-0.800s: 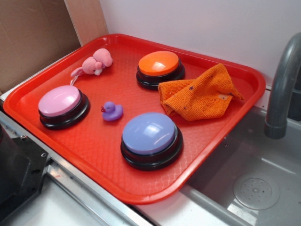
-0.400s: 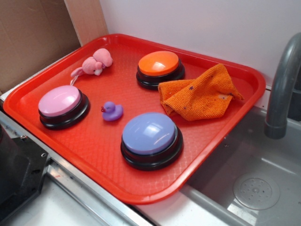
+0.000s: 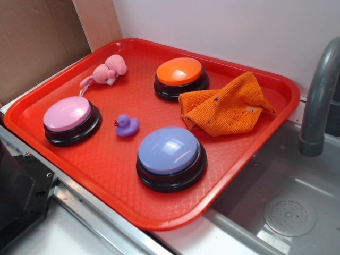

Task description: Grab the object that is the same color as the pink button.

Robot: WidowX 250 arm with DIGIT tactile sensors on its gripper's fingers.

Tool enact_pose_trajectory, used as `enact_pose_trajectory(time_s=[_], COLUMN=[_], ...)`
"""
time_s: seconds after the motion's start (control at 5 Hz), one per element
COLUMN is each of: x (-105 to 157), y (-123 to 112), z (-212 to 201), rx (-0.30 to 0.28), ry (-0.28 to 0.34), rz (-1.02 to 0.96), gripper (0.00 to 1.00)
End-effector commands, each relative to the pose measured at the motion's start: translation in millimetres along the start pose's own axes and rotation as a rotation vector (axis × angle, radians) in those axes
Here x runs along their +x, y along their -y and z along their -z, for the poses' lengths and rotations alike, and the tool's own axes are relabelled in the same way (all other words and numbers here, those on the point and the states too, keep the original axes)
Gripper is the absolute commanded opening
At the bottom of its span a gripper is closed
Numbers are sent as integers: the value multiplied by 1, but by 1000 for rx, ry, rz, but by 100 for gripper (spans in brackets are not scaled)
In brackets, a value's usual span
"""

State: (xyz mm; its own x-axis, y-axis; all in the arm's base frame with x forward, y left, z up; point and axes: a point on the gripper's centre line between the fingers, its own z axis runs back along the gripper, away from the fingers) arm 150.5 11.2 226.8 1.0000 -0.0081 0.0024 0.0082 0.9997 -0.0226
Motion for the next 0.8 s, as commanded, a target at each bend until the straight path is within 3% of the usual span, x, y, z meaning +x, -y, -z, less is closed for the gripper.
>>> enact_pose_trajectory(time_s=[0.0, 0.4, 0.6], x=[43, 76, 90], y=[-41, -77, -104], z=[19, 58, 80], rx=[78, 94, 67], ry=[-59, -114, -110], rz=[206, 409, 397], gripper=[100, 100, 100])
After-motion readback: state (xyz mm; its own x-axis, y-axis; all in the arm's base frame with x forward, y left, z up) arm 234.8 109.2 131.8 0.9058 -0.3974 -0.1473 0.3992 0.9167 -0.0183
